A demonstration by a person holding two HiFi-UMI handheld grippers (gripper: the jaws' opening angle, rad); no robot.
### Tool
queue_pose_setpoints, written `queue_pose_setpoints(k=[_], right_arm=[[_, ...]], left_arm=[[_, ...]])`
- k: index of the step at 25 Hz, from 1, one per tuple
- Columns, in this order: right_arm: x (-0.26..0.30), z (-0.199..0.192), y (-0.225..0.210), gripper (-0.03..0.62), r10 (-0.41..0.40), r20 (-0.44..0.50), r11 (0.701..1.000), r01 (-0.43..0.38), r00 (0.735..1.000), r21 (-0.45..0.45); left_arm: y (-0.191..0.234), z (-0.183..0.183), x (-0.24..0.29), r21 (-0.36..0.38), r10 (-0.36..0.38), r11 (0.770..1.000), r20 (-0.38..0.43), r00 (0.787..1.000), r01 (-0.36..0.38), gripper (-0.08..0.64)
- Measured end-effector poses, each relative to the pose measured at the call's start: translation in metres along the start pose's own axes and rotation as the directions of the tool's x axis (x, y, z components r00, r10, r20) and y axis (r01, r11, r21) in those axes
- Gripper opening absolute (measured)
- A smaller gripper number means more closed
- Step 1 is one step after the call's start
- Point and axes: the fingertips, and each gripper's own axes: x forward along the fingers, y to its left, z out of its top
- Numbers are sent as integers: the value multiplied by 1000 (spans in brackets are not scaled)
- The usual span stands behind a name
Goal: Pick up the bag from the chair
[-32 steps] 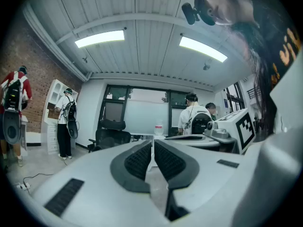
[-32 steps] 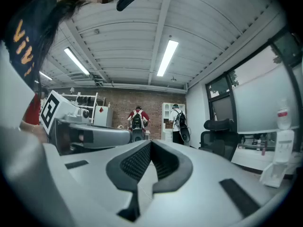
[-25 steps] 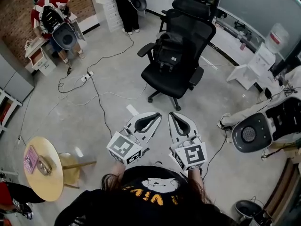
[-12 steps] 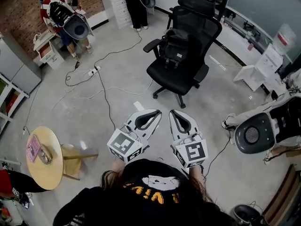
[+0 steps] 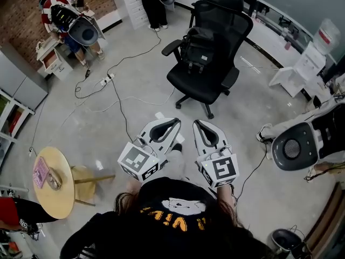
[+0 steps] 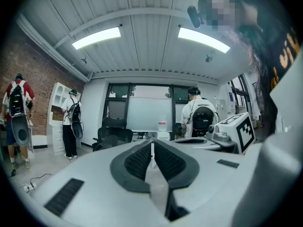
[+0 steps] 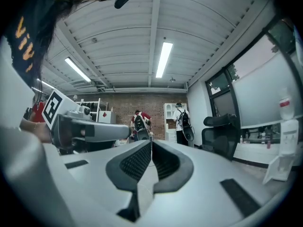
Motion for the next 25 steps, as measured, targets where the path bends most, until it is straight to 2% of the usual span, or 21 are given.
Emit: queue_pose_setpoints(k=[5,10,16,25], right_arm=[[22,-9,-17,6,-11,-25,1000,11,1000,9],[61,-13,-36,6,-11,-44,1000,11,999,10],[138,-22,-62,6,-21,-69,999,22,997,25],[236,-15,-93,6,-85,-97,996,87,992,13]], left_arm=[[18,-7,21,-25,-22,999,2,1000,22,25],[54,-15,46,-43,-31,999,-10,999,30,25],[127,-22,79,-32,-50,998,-34,998,49,25],[226,-14,117,-31,-106,994,-30,994,105,25]])
